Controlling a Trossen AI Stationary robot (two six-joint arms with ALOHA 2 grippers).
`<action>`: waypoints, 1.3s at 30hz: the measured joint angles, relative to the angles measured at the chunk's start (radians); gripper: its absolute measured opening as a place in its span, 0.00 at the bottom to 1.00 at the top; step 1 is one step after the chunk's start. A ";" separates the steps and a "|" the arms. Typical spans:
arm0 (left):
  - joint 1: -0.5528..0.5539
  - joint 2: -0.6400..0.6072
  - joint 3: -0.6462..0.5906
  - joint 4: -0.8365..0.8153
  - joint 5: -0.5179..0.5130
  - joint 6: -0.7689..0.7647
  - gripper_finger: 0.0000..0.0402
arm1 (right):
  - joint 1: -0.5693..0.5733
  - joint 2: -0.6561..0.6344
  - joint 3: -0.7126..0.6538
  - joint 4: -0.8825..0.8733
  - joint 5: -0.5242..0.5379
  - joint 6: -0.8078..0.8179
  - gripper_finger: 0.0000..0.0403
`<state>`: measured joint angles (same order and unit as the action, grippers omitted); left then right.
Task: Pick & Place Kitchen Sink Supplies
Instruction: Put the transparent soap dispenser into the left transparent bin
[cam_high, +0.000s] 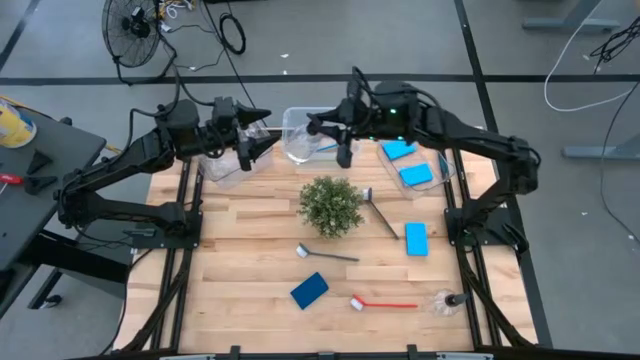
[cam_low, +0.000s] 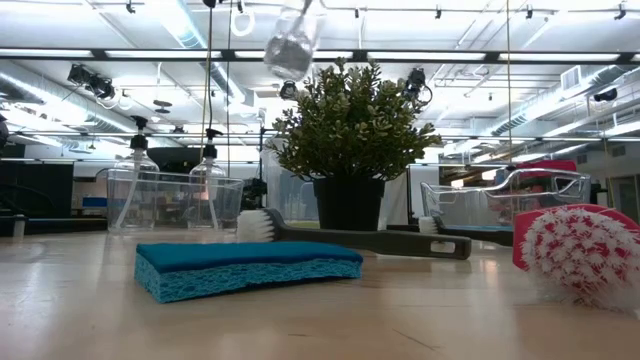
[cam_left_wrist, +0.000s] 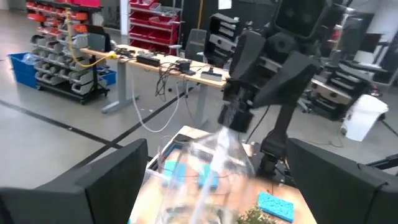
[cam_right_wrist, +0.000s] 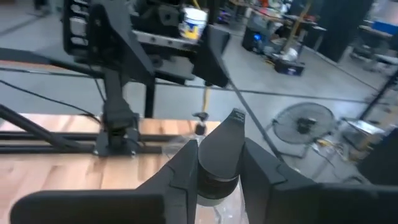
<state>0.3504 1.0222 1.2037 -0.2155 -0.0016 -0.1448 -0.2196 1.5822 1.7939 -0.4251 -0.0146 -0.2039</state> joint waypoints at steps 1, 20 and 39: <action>0.000 0.000 0.000 -0.005 -0.007 0.000 0.96 | -0.006 0.014 0.000 0.025 -0.020 0.001 0.20; 0.006 0.145 0.000 -0.037 0.013 0.010 0.96 | -0.016 0.109 -0.001 0.116 -0.085 -0.017 0.20; 0.004 0.204 0.000 0.062 0.065 0.044 0.92 | -0.019 0.109 -0.001 0.084 -0.083 -0.018 0.20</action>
<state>0.3542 1.2263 1.2034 -0.1534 0.0629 -0.1012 -0.2387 1.6913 1.7931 -0.3408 -0.0979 -0.2222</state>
